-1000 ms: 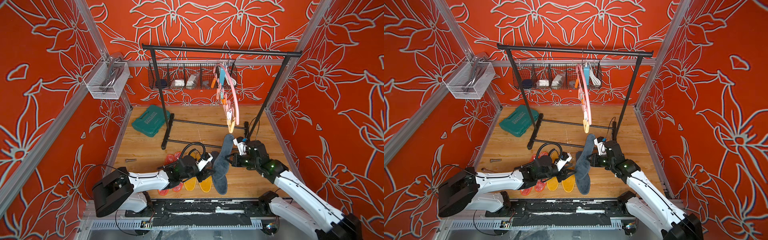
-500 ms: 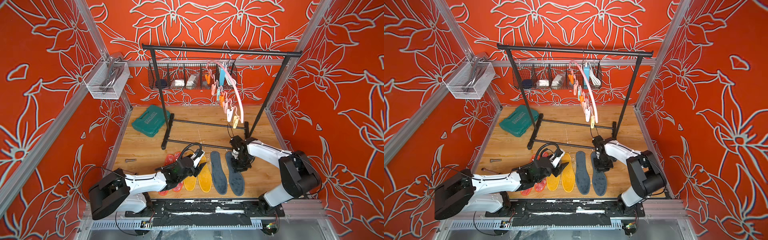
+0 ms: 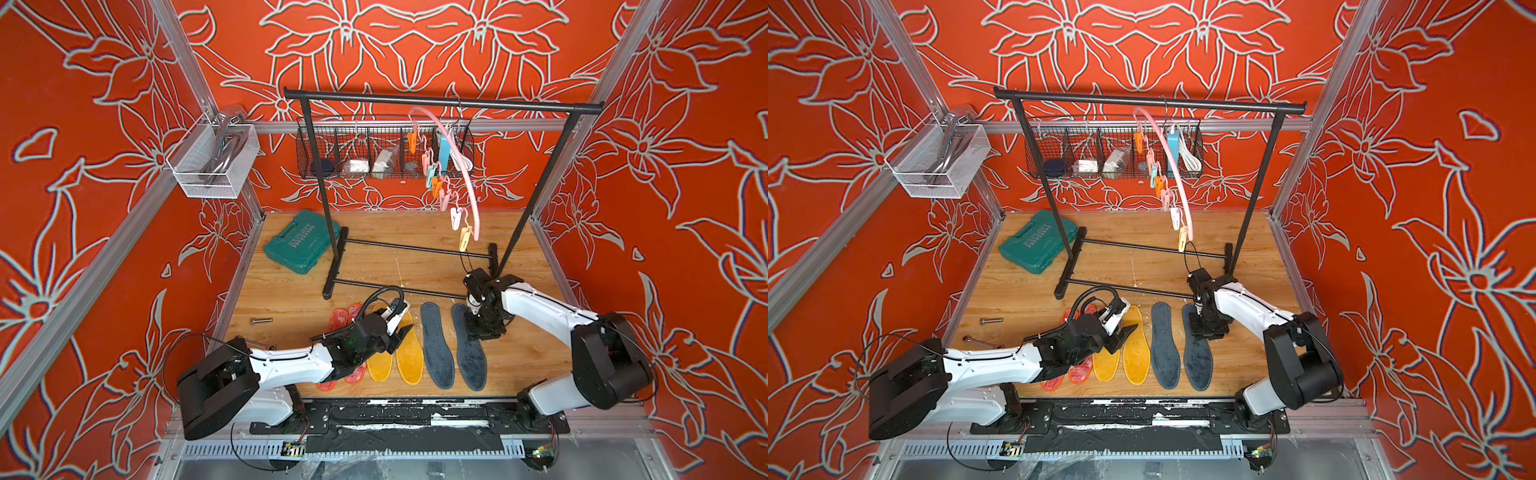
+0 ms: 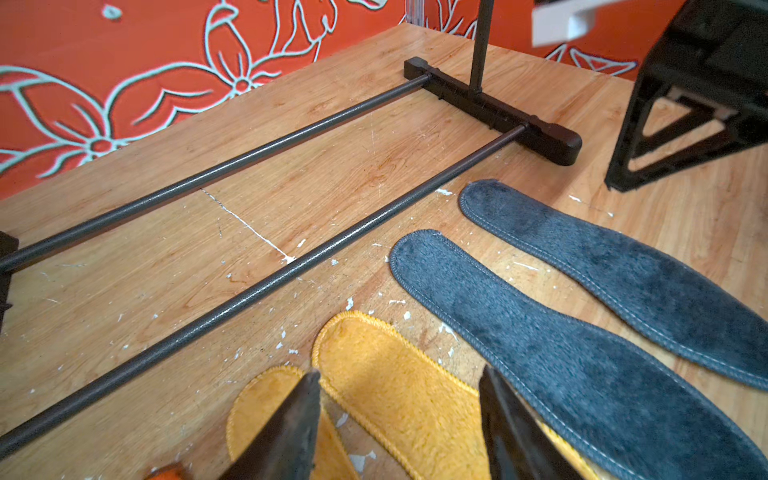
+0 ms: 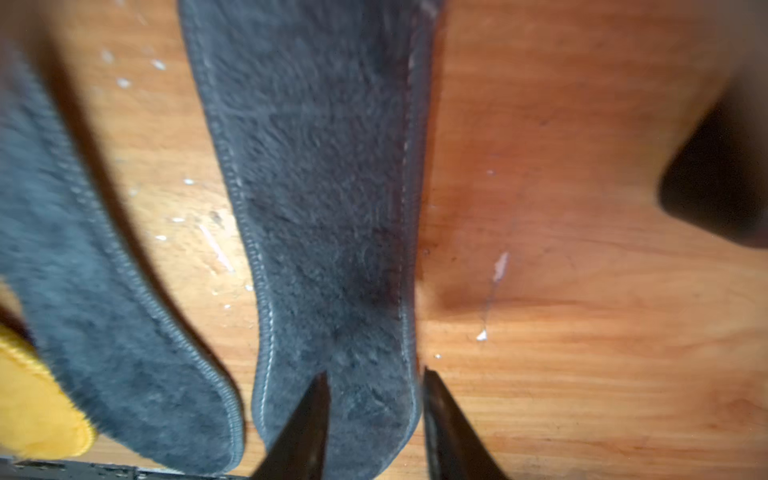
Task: Take the shoe insoles off the hanger
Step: Place the insole at the center of the board, then reset both arms
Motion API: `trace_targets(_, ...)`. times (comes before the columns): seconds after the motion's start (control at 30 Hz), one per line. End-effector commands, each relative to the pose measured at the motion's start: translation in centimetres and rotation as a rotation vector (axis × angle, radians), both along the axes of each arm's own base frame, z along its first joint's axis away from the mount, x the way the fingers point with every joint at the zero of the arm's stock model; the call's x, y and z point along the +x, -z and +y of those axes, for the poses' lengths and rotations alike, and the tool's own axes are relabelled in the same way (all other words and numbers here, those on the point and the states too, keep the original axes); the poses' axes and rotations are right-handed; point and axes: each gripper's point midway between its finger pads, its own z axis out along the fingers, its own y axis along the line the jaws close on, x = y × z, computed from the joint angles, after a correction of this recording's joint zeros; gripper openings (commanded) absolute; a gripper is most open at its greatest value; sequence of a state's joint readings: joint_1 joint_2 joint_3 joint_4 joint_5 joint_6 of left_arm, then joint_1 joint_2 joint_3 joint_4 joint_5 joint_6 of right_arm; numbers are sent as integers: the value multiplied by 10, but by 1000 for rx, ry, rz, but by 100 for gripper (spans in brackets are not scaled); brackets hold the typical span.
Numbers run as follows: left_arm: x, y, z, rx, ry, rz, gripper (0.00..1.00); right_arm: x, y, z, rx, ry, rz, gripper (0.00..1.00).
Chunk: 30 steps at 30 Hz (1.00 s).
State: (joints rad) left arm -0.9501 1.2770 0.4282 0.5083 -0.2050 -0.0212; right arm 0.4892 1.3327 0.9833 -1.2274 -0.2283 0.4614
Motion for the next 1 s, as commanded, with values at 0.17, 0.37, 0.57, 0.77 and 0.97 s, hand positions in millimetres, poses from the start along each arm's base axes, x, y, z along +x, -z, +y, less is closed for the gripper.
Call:
trace_targets(0.17,3,-11,2,-4,-13,-40,54,9,21,1,-20,-39,42,0)
trace_targets(0.37,4,-13,5,3,-25,-53,55,5,48,11,28,-47,105,0)
trace_targets(0.57,3,-8,-1,4,-4,-26,55,18,70,13,12,-54,90,0)
trace_targets(0.77,6,-5,-2,24,-12,-23,55,29,79,-13,-135,-49,40,2)
trace_targets(0.97,7,-5,-1,34,-19,-30,55,39,81,-12,-112,-17,-28,3)
